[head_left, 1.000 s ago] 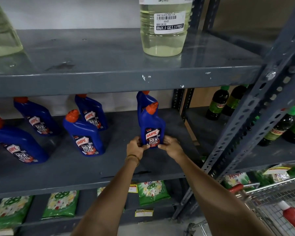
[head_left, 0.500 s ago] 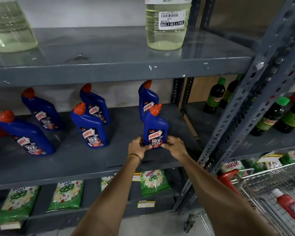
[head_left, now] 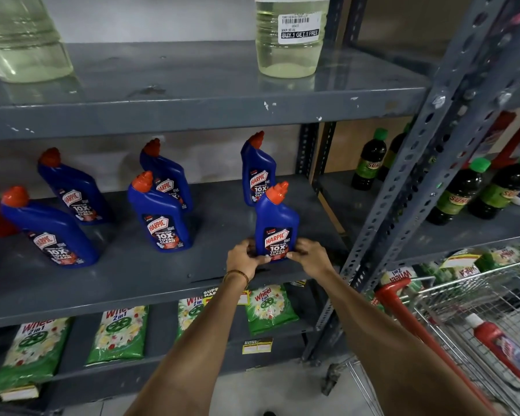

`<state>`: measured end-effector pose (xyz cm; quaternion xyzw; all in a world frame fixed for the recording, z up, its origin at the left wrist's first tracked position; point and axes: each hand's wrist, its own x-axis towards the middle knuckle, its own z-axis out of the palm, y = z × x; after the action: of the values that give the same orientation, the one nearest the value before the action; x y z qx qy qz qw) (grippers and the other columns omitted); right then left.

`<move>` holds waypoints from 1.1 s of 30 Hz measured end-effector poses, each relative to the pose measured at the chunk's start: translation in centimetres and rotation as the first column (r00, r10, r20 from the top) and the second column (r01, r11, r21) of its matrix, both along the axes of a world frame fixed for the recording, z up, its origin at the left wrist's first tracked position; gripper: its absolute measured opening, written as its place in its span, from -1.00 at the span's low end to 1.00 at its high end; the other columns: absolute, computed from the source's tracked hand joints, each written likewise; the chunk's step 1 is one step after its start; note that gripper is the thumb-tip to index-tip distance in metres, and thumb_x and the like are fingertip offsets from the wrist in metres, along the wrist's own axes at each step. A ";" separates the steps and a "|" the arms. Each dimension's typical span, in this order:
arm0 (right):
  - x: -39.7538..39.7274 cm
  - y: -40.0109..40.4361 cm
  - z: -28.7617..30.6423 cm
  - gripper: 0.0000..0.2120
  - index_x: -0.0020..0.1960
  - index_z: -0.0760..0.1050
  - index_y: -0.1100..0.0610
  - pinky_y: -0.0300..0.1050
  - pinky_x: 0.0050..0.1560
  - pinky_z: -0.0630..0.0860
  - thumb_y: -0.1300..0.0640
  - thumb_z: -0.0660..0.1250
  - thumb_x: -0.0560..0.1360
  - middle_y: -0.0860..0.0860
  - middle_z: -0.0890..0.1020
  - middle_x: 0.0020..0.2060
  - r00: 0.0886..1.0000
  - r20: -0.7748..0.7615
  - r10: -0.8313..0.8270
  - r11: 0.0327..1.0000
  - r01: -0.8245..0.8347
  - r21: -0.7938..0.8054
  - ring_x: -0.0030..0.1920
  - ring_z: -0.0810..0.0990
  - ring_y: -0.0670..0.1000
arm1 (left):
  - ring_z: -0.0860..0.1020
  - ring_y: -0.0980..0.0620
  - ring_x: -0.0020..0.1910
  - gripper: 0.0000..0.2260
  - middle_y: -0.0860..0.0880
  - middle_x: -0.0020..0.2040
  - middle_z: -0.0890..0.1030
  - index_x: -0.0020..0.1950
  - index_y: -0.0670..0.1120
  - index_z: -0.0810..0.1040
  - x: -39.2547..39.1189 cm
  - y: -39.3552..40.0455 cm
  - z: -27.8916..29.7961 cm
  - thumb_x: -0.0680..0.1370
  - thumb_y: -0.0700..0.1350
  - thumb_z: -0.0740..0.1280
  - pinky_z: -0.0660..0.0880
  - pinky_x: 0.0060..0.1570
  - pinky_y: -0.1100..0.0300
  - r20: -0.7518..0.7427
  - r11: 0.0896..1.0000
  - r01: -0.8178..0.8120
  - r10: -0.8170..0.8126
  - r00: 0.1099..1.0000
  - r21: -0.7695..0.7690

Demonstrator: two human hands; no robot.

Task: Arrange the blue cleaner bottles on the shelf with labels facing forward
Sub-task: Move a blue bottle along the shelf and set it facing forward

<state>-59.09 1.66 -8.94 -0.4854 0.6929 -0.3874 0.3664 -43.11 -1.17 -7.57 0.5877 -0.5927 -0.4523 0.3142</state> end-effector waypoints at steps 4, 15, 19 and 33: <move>-0.1 0.2 -0.1 -0.63 0.20 0.46 0.32 -0.16 0.10 0.45 0.34 0.38 0.41 0.23 0.61 0.15 1.000 0.012 0.007 1.000 -0.007 0.000 0.16 0.57 0.11 | 0.62 -0.11 0.02 -0.57 -0.21 0.06 0.66 0.12 -0.22 0.54 0.1 0.3 0.0 0.28 -0.26 0.53 0.55 0.12 0.05 0.014 1.000 0.001 -0.001 1.000 0.001; 0.0 0.5 -0.1 -0.64 0.19 0.47 0.31 0.03 0.25 0.48 0.34 0.38 0.40 0.23 0.61 0.14 1.000 0.020 0.007 1.000 -0.007 0.006 0.17 0.57 0.14 | 0.62 -0.11 0.03 -0.56 -0.19 0.07 0.66 0.12 -0.20 0.53 0.3 0.6 -0.3 0.28 -0.21 0.54 0.55 0.13 0.02 0.051 1.000 0.010 -0.010 0.999 -0.001; 0.0 0.6 0.0 -0.64 0.18 0.48 0.31 0.02 0.25 0.47 0.35 0.38 0.40 0.24 0.62 0.13 1.000 0.021 0.011 1.000 -0.011 0.004 0.17 0.58 0.15 | 0.62 -0.11 0.04 -0.54 -0.18 0.07 0.66 0.14 -0.20 0.52 0.4 0.6 -0.4 0.29 -0.19 0.54 0.54 0.14 0.03 0.052 1.000 0.014 -0.013 0.999 -0.007; 3.2 2.2 0.0 -0.64 0.12 0.51 0.29 0.11 0.19 0.49 0.30 0.44 0.34 0.22 0.65 0.08 0.972 -0.096 -0.216 0.976 0.219 0.018 0.13 0.58 0.17 | 0.55 -0.12 0.18 -0.49 -0.22 0.22 0.57 0.27 -0.22 0.44 5.8 0.7 -0.8 0.36 -0.21 0.49 0.47 0.19 0.09 -0.013 0.997 0.072 -0.072 0.997 0.006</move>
<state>-55.86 3.87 -8.90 -0.4189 0.7636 -0.3921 0.2960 -37.31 -0.45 -8.39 0.5640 -0.6100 -0.4690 0.2997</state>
